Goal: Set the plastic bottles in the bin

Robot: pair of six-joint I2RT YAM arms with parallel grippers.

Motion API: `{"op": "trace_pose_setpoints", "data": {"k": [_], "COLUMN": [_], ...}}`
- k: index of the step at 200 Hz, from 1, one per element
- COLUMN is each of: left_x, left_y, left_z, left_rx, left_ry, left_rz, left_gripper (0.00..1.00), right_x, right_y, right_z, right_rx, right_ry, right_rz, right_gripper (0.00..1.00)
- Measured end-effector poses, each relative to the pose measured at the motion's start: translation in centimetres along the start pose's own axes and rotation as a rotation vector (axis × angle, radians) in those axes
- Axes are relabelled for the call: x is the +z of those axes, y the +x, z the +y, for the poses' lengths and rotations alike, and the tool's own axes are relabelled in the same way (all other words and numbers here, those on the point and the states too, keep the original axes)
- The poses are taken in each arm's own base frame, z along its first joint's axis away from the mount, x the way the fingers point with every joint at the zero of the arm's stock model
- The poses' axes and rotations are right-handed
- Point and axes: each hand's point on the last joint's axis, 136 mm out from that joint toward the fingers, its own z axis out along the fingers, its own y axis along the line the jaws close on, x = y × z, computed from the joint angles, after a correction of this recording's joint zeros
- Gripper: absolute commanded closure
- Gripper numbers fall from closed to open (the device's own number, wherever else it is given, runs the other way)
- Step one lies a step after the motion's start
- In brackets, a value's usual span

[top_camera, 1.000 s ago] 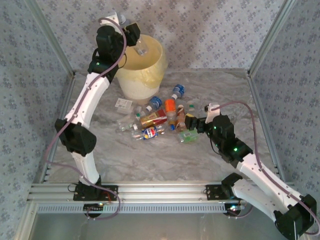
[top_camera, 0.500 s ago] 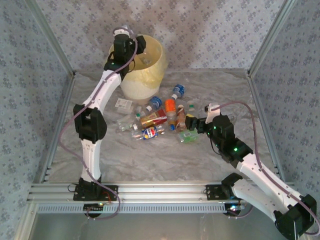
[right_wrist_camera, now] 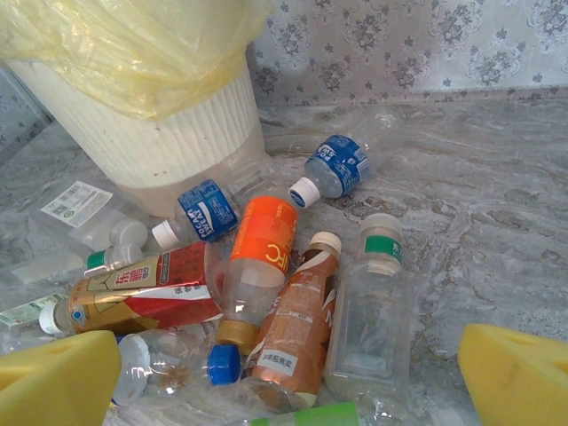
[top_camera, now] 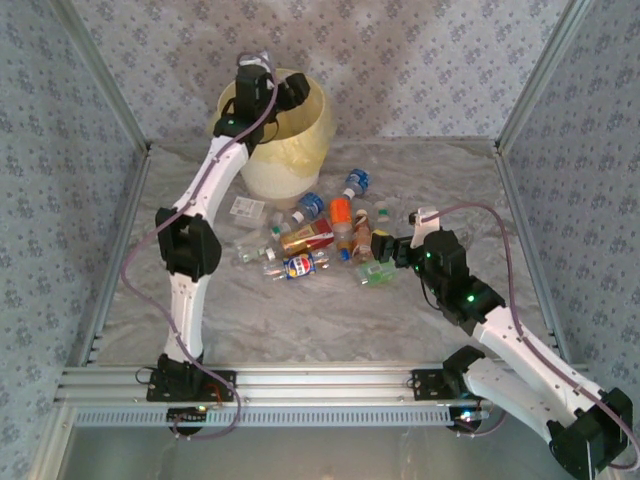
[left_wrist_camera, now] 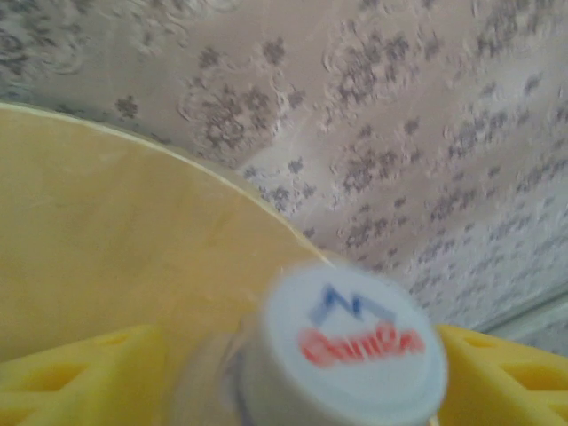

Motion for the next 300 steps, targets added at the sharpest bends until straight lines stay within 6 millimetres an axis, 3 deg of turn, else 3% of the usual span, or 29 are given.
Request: {"op": "trace_pose_setpoints", "data": {"k": [17, 24, 85, 137, 188, 220, 257, 300], "left_x": [-0.1, -0.3, -1.8, -3.5, -10.9, -15.3, -19.1, -24.6], "left_y": [0.7, 0.8, 0.3, 1.4, -0.8, -1.0, 0.4, 2.5], "left_z": [-0.5, -0.7, -3.4, -4.4, -7.4, -7.8, -6.0, -2.9], "left_rx": [-0.001, 0.002, 0.028, 0.051, 0.083, 0.097, 0.095, 0.058], "left_ry": [0.009, 0.013, 0.104, 0.142, 0.208, 0.238, 0.201, 0.112], "left_rz": [0.043, 0.056, 0.111, 0.195, 0.146, 0.082, 0.030, -0.032], "left_gripper": [0.10, 0.02, 0.02, 0.02, 0.02, 0.02, 0.02, 0.02], "right_x": [0.0, 0.0, 0.2, 0.4, 0.6, 0.2, -0.5, -0.5], "right_y": [0.1, 0.1, 0.2, 1.5, 5.1, 6.7, 8.7, 10.7], "right_z": [-0.1, -0.1, -0.8, -3.5, -6.8, -8.4, -9.5, -9.0], "right_rx": [0.002, 0.002, 0.042, 0.188, 0.399, 0.534, 0.729, 0.969], "right_ry": [0.004, 0.007, 0.040, 0.153, 0.293, 0.365, 0.442, 0.480], "right_rz": [0.003, 0.003, 0.007, 0.041, 0.149, 0.193, 0.238, 0.295], "right_gripper": [0.00, 0.00, 0.00, 0.00, 0.00, 0.00, 0.00, 0.00]}}
